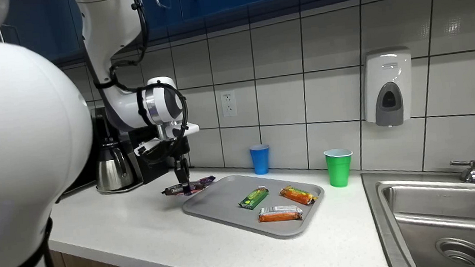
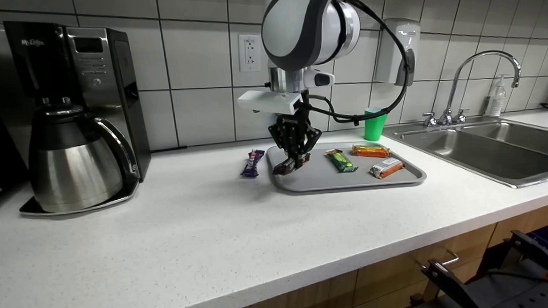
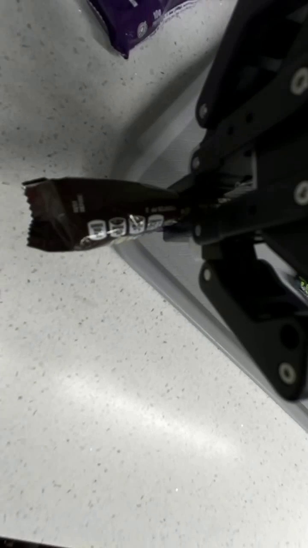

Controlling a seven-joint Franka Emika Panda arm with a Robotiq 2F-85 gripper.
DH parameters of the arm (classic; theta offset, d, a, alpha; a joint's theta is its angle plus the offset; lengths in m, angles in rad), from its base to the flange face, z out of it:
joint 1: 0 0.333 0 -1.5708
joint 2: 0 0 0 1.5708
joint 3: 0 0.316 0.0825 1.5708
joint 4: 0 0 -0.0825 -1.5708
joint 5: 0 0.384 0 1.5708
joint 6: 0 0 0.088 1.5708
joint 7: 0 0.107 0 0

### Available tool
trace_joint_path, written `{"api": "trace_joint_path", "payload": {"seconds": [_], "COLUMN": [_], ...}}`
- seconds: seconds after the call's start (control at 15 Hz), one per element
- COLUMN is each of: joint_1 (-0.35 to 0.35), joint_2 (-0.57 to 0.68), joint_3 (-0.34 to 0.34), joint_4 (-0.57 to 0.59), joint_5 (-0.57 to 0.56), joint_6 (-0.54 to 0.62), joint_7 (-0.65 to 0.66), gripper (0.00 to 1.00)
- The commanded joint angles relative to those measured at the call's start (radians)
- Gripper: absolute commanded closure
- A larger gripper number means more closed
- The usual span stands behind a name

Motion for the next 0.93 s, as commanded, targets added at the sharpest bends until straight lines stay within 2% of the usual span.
{"api": "trace_joint_path", "payload": {"seconds": [0.0, 0.47, 0.87], "joint_1": [0.002, 0.022, 0.055], "joint_2": [-0.074, -0.096, -0.084], "joint_3": [0.032, 0.087, 0.099], "joint_4": [-0.063, -0.099, -0.104], "joint_5": [-0.019, -0.027, -0.078], "joint_6": [-0.013, -0.032, -0.039], "joint_7": [-0.008, -0.014, 0.0], "gripper": [0.96, 0.96, 0.96]}}
